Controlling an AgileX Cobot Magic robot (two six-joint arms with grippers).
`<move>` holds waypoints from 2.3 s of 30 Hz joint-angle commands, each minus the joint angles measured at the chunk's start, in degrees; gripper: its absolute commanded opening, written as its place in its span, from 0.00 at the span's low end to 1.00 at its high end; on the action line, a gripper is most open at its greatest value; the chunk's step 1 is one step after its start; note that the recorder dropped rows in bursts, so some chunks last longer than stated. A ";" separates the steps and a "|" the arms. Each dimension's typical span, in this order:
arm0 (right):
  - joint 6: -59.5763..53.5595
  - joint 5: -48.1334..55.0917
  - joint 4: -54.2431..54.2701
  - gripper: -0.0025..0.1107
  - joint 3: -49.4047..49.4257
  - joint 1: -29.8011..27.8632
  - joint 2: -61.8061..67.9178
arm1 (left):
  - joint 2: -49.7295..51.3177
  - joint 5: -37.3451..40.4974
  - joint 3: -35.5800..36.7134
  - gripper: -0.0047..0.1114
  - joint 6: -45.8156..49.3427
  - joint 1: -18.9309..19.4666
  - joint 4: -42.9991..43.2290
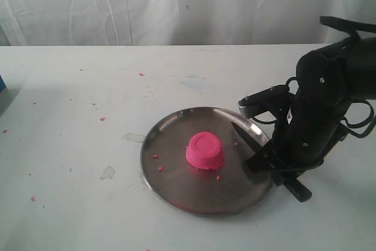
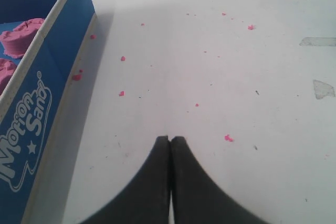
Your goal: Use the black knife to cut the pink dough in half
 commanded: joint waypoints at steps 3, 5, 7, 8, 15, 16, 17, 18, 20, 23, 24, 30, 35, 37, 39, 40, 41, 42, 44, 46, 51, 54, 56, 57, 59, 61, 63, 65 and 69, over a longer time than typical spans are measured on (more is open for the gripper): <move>-4.51 -1.31 1.00 0.06 0.11 -0.34 1.58 | -0.27 0.11 0.20 0.04 0.01 0.22 -0.46; -5.69 -0.70 2.62 0.10 0.11 -0.34 2.79 | -0.27 0.11 0.20 0.04 0.01 0.22 -0.46; -6.26 -0.82 3.12 0.13 0.11 -0.34 4.08 | -0.27 0.11 0.20 0.04 0.01 0.22 -0.46; -6.41 -0.82 3.25 0.14 0.11 -0.34 4.73 | -0.27 0.11 0.20 0.04 0.01 0.22 -0.46; -6.55 -1.81 3.25 0.27 0.11 -0.34 5.67 | -0.27 0.11 0.20 0.04 0.01 0.22 -0.46; -6.55 -1.81 3.25 0.30 0.11 -0.34 5.67 | -0.27 0.11 0.20 0.04 0.01 0.22 -0.46; -6.55 -1.90 3.25 0.32 0.11 -0.34 5.67 | -0.27 0.11 0.20 0.04 0.01 0.22 -0.46; -6.55 -1.93 3.25 0.34 0.11 -0.34 5.67 | -0.27 0.11 0.20 0.04 0.01 0.22 -0.46; -6.64 -2.03 3.25 0.37 0.11 -0.34 5.67 | -0.27 0.11 0.20 0.04 0.01 0.22 -0.46; -6.64 -2.03 3.25 0.38 0.11 -0.34 5.67 | -0.27 0.11 0.20 0.04 0.01 0.22 -0.46; -6.64 -1.80 3.25 0.38 0.00 -0.34 5.67 | -0.27 0.11 0.20 0.04 0.01 0.22 -0.46; -6.64 4.10 3.25 0.38 -3.29 -0.34 2.34 | -0.27 0.11 0.20 0.04 0.01 0.22 -0.46; -8.98 6.97 9.12 0.38 -2.99 1.37 -4.89 | -0.27 0.11 0.20 0.04 0.01 0.22 -0.46; -12.07 8.05 12.31 0.38 -2.53 4.32 -7.69 | -0.27 0.11 0.20 0.04 0.01 0.22 -0.46; -13.74 8.45 12.74 0.38 -2.12 8.48 -9.49 | -0.27 0.11 0.20 0.04 0.01 0.22 -0.46; -14.34 8.45 12.40 0.38 -1.86 10.27 -9.87 | -0.27 0.11 0.20 0.04 0.01 0.22 -0.46; -14.72 8.57 11.32 0.38 -1.73 12.55 -10.00 | -0.27 0.11 0.20 0.04 0.01 0.22 -0.46; -14.72 8.72 9.33 0.38 -1.58 14.77 -10.00 | -0.27 0.11 0.20 0.04 0.01 0.22 -0.46; -11.81 8.57 3.06 0.38 -1.11 18.53 -9.41 | -0.27 0.11 0.20 0.04 0.01 0.22 -0.46; -2.33 9.46 -7.71 0.38 -1.08 22.19 -8.39 | -0.27 0.11 0.20 0.04 0.01 0.22 -0.46; 23.13 14.82 -39.77 0.34 -0.46 27.47 -5.75 | -0.27 0.11 0.20 0.04 0.01 0.22 -0.46; 26.15 13.00 -42.02 0.34 0.18 27.69 -4.71 | -0.27 0.11 0.20 0.04 0.01 0.22 -0.46; 26.19 9.54 -41.83 0.34 0.81 27.69 -4.36 | -0.27 0.11 0.20 0.04 0.01 0.22 -0.46; 26.19 7.19 -41.83 0.34 1.46 27.69 -4.14 | -0.27 0.11 0.20 0.04 0.01 0.22 -0.46; 26.41 3.46 -41.83 0.34 2.47 27.69 -3.85 | -0.27 0.11 0.20 0.04 0.01 0.22 -0.46; 26.56 0.35 -41.95 0.34 3.36 27.45 -3.75 | -0.27 0.11 0.20 0.04 0.01 0.22 -0.46; 28.22 -0.78 -41.83 0.34 3.64 27.32 -3.75 | -0.27 0.11 0.20 0.04 0.01 0.22 -0.46; 28.52 -0.41 -41.83 0.34 4.08 27.32 -3.75 | -0.27 0.11 0.20 0.04 0.01 0.22 -0.46; 26.31 2.58 -41.68 0.34 4.14 27.32 -3.75 | -0.27 0.11 0.20 0.04 0.01 0.22 -0.46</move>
